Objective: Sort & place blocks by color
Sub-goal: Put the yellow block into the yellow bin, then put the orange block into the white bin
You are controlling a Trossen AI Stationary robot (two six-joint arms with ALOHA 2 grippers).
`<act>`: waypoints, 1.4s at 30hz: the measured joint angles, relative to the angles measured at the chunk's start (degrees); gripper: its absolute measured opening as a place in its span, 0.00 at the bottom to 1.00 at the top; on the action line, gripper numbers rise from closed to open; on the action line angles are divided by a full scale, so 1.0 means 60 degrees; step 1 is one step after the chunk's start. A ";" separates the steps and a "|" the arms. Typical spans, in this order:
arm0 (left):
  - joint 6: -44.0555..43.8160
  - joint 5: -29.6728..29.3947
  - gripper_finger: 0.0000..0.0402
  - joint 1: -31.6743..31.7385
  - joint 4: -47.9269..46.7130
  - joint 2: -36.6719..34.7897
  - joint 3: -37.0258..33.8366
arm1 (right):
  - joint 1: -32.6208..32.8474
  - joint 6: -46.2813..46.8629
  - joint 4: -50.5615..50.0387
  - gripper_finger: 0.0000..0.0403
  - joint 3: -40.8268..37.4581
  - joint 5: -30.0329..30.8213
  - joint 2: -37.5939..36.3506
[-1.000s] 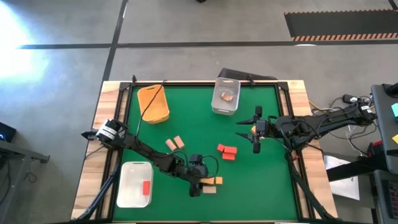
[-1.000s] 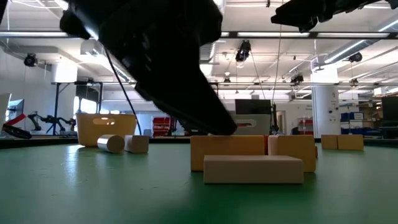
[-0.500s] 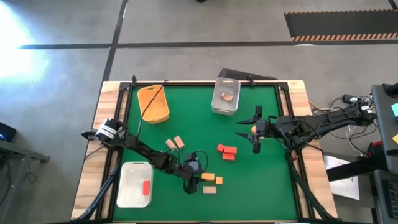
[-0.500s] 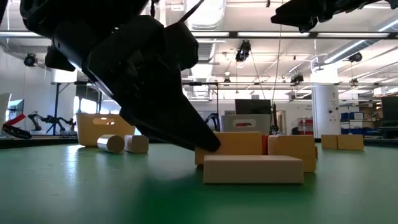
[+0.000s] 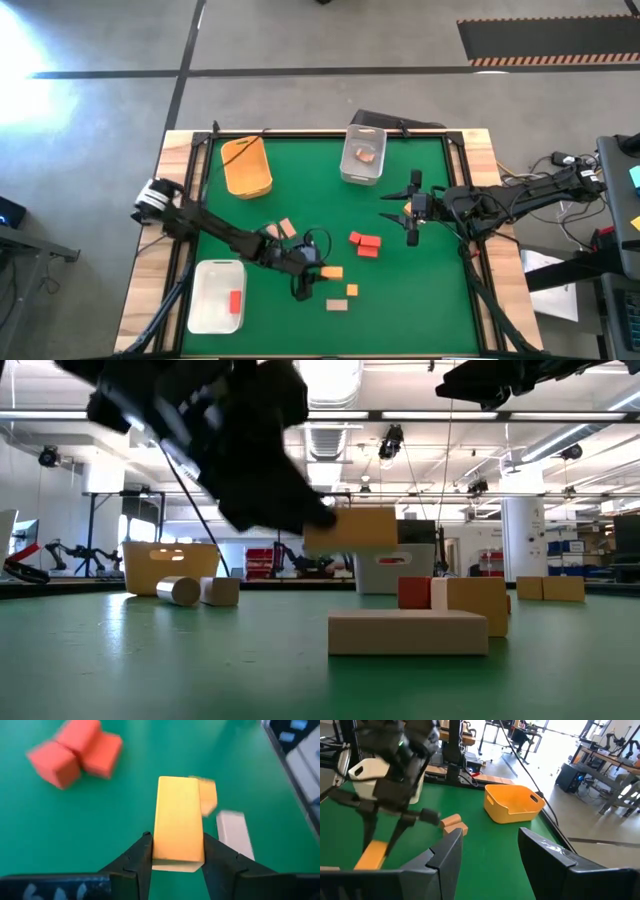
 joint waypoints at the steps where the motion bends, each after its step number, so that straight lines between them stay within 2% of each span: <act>1: 0.0079 -0.0004 0.29 0.0072 -0.0251 -0.0299 0.0004 | -0.0003 0.0003 0.0002 0.45 0.0000 0.0000 0.0000; 5: 0.0426 -0.0202 0.29 0.0509 -0.1951 -0.1793 0.0026 | -0.0003 0.0003 -0.0039 0.45 0.0004 0.0004 0.0007; 8: 0.0485 -0.0913 0.29 0.1041 -0.3826 -0.2964 0.0018 | -0.0006 0.0003 -0.0018 0.45 0.0004 0.0009 -0.0008; 11: 0.0495 -0.2077 0.29 0.1774 -0.5760 -0.4153 0.0015 | -0.0007 -0.0007 0.0010 0.45 0.0008 0.0023 -0.0024; 14: 0.0401 -0.3643 0.29 0.2717 -0.7606 -0.5112 0.0004 | -0.0017 -0.0045 0.0013 0.45 0.0036 0.0040 -0.0007; 16: 0.0153 -0.4731 0.29 0.3507 -0.8367 -0.5604 -0.0080 | -0.0017 -0.0057 0.0003 0.45 0.0047 0.0217 -0.0004; 18: -0.0010 -0.5251 0.29 0.4542 -0.8813 -0.5975 -0.0326 | -0.0017 -0.0063 -0.0005 0.45 0.0047 0.0381 0.0011; 24: -0.0024 -0.4836 0.29 0.7981 -0.8778 -0.6024 -0.1333 | -0.0021 -0.0164 -0.0048 0.45 0.0047 0.0600 0.0029; 27: 0.0042 -0.3669 0.29 0.9136 -0.8142 -0.5632 -0.1666 | -0.0021 -0.0174 -0.0056 0.45 0.0047 0.0684 0.0025; 30: 0.0450 -0.2818 0.29 0.9542 -0.7501 -0.5178 -0.1810 | -0.0021 -0.0214 -0.0062 0.45 0.0047 0.0751 0.0030; 36: 0.0636 -0.3319 0.43 0.9778 -0.7509 -0.4324 -0.1734 | -0.0021 -0.0298 -0.0063 0.45 0.0047 0.0761 0.0033; 42: 0.0678 -0.3351 0.47 0.9789 -0.7556 -0.4081 -0.1734 | -0.0021 -0.0314 -0.0067 0.45 0.0047 0.0761 0.0036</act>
